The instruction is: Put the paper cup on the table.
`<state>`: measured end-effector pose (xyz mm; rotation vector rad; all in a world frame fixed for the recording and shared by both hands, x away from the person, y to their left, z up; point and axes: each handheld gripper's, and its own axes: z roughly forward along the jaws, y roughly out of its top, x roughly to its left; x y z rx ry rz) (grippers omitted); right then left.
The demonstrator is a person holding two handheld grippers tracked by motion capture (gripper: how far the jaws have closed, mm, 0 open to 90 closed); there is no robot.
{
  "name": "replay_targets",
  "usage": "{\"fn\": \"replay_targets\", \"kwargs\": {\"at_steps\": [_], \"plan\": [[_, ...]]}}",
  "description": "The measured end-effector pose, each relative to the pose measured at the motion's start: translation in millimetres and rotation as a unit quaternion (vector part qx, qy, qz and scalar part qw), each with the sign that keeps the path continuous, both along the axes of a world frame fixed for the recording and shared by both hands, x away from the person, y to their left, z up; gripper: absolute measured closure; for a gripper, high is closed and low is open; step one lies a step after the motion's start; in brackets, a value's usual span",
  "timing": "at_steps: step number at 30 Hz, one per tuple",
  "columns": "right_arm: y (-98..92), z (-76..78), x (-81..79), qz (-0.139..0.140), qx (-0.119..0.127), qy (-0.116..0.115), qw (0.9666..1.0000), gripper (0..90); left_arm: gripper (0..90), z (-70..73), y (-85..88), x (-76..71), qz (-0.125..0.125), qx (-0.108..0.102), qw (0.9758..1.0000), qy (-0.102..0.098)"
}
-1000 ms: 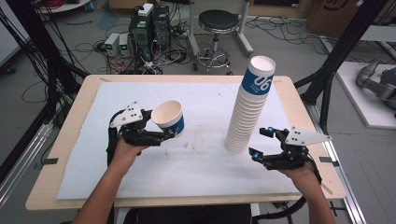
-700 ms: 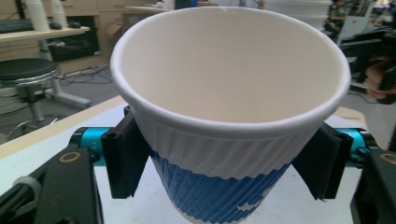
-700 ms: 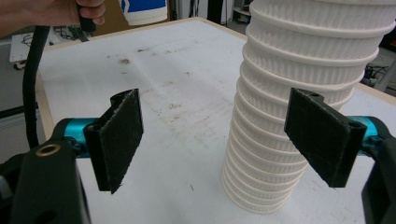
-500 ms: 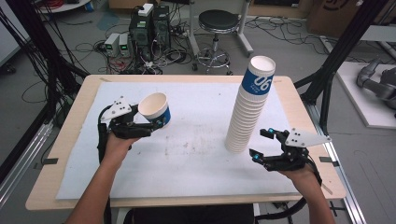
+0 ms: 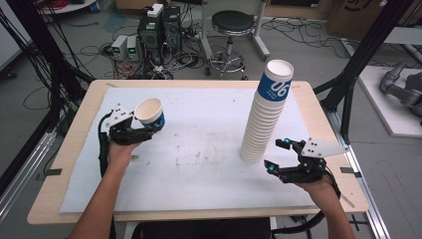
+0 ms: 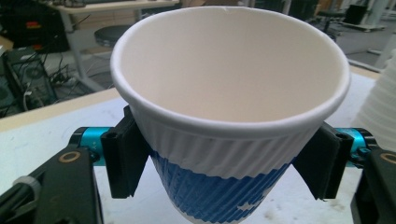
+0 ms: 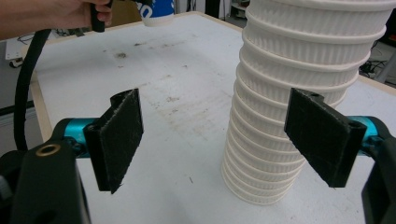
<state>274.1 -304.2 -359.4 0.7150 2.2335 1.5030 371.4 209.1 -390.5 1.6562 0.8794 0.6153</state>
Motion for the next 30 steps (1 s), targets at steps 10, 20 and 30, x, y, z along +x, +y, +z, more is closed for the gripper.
{"fn": "replay_targets", "kwargs": {"at_steps": [10, 20, 30], "plan": [[-1.9, 0.3, -0.1, -0.003, 0.003, -0.001, 1.0, 20.0, 26.7, -18.9, -8.2, 15.7, 0.006, 0.034, 0.9988, 0.034], [-1.8, 1.3, -1.2, -0.003, 0.003, -0.004, 1.0, 20.0, 25.8, -33.8, -15.6, 23.8, -0.01, 0.059, 0.9952, 0.077], [-3.5, 1.6, -1.3, -0.004, 0.005, -0.004, 1.0, 20.0, 24.3, -39.1, -20.3, 25.4, -0.001, 0.09, 0.9907, 0.102]]}}
